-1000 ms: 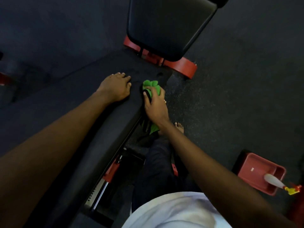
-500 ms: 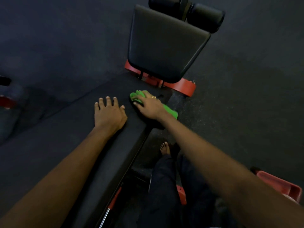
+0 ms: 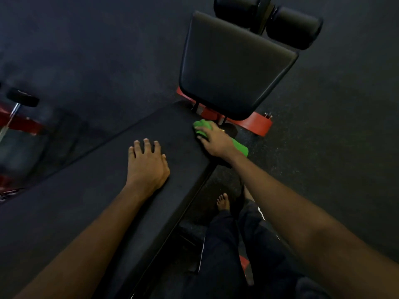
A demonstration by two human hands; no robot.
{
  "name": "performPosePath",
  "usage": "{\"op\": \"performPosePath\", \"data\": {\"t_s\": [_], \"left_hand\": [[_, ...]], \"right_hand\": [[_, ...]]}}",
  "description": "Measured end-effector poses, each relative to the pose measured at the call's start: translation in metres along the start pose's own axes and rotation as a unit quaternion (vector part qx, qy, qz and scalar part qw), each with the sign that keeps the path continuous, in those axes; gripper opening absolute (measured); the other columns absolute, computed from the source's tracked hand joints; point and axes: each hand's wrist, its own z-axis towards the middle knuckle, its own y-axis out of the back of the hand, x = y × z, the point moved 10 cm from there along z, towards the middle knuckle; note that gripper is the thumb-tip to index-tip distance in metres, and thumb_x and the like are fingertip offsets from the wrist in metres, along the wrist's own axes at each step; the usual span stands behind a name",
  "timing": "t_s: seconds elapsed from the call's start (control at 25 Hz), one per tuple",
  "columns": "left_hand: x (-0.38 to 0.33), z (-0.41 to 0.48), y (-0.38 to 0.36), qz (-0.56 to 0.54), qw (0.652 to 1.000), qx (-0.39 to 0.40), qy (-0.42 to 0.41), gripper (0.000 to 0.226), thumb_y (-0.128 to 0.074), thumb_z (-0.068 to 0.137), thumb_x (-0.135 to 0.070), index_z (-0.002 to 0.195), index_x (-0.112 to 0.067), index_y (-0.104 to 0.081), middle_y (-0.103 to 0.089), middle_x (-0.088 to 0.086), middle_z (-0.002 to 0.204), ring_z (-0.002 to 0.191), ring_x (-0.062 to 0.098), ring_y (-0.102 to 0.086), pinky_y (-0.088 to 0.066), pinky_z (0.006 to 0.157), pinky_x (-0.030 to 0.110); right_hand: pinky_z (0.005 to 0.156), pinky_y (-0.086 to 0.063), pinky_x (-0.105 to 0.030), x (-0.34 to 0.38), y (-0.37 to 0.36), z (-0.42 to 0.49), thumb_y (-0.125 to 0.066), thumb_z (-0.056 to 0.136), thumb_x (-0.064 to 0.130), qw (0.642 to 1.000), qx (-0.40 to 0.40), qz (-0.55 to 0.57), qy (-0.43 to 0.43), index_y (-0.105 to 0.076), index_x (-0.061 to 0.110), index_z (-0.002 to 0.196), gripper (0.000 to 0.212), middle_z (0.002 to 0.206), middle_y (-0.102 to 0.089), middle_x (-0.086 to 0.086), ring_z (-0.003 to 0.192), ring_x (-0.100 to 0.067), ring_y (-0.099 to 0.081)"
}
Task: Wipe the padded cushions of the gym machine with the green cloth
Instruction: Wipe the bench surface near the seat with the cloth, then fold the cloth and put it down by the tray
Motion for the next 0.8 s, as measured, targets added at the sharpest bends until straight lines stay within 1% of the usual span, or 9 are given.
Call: {"op": "performPosePath", "data": {"t_s": [0.08,0.16,0.24,0.32,0.4,0.48,0.56,0.68,0.8], "left_hand": [[-0.001,0.002,0.001,0.005,1.000,0.005,0.003,0.060,-0.025,0.106,-0.038,0.158,-0.007,-0.022,-0.021,0.022,0.163,0.151,0.043,-0.015,-0.014,0.123,0.052],[-0.005,0.005,0.005,0.000,1.000,0.004,0.008,0.057,-0.028,0.106,-0.035,0.154,-0.004,-0.030,-0.027,0.023,0.160,0.150,0.040,-0.020,-0.019,0.123,0.050],[-0.018,0.012,0.020,-0.021,1.000,-0.006,0.005,0.052,-0.028,0.106,-0.034,0.145,-0.003,-0.043,-0.036,0.024,0.155,0.147,0.037,-0.029,-0.024,0.121,0.048],[-0.043,0.023,0.059,-0.076,0.995,-0.060,-0.010,0.048,-0.030,0.105,-0.034,0.129,-0.001,-0.057,-0.053,0.024,0.140,0.134,0.037,-0.046,-0.035,0.114,0.050],[-0.067,0.029,0.120,-0.155,0.978,-0.136,-0.020,0.047,-0.031,0.105,-0.034,0.111,-0.001,-0.064,-0.064,0.022,0.119,0.112,0.039,-0.059,-0.046,0.098,0.050],[-0.084,0.032,0.180,-0.219,0.961,-0.167,-0.025,0.052,-0.027,0.108,-0.037,0.103,-0.003,-0.065,-0.065,0.020,0.107,0.099,0.037,-0.061,-0.046,0.089,0.048],[-0.101,0.032,0.236,-0.258,0.947,-0.186,-0.039,0.058,-0.020,0.108,-0.041,0.090,-0.006,-0.063,-0.065,0.017,0.097,0.089,0.033,-0.060,-0.046,0.085,0.047],[-0.132,0.021,0.316,-0.306,0.922,-0.225,-0.073,0.059,-0.018,0.108,-0.043,0.075,-0.010,-0.055,-0.062,0.012,0.087,0.087,0.034,-0.060,-0.048,0.085,0.048],[-0.157,0.010,0.386,-0.330,0.900,-0.263,-0.108,0.063,-0.019,0.109,-0.045,0.076,-0.007,-0.058,-0.063,0.015,0.086,0.090,0.039,-0.061,-0.048,0.085,0.047]], "right_hand": [[0.112,-0.041,-0.050,-0.060,0.006,0.001,-0.049,0.096,0.049,0.992,-0.002,0.023,-0.122,-0.053,0.031,0.140,0.048,0.154,-0.038,-0.012,0.136,-0.038,-0.046],[0.112,-0.040,-0.050,-0.086,0.011,-0.009,-0.052,0.100,0.034,0.983,0.016,0.030,-0.181,-0.053,0.022,0.139,0.041,0.150,-0.039,-0.017,0.133,-0.042,-0.046],[0.107,-0.043,-0.049,-0.098,0.032,-0.021,-0.050,0.100,0.029,0.976,0.021,0.028,-0.216,-0.056,0.016,0.133,0.036,0.141,-0.048,-0.018,0.128,-0.043,-0.051],[0.105,-0.043,-0.042,-0.093,0.078,-0.025,-0.050,0.101,0.026,0.979,0.004,0.044,-0.198,-0.060,0.013,0.131,0.034,0.135,-0.058,-0.018,0.127,-0.039,-0.053],[0.098,-0.042,-0.034,-0.080,0.140,-0.030,-0.052,0.103,0.026,0.982,-0.019,0.082,-0.170,-0.063,0.010,0.129,0.033,0.131,-0.064,-0.017,0.125,-0.036,-0.056],[0.089,-0.042,-0.032,-0.063,0.208,-0.040,-0.050,0.105,0.035,0.979,-0.051,0.117,-0.159,-0.063,0.012,0.129,0.036,0.130,-0.066,-0.015,0.123,-0.033,-0.058],[0.089,-0.042,-0.033,-0.052,0.273,-0.050,-0.049,0.104,0.041,0.975,-0.091,0.133,-0.154,-0.063,0.015,0.128,0.038,0.131,-0.065,-0.014,0.124,-0.034,-0.058],[0.094,-0.043,-0.035,-0.035,0.370,-0.065,-0.048,0.104,0.043,0.964,-0.170,0.143,-0.144,-0.064,0.016,0.127,0.039,0.134,-0.064,-0.015,0.127,-0.035,-0.056],[0.090,-0.043,-0.034,-0.013,0.452,-0.083,-0.048,0.103,0.044,0.949,-0.235,0.168,-0.125,-0.066,0.017,0.118,0.035,0.125,-0.068,-0.012,0.121,-0.034,-0.059]]}}
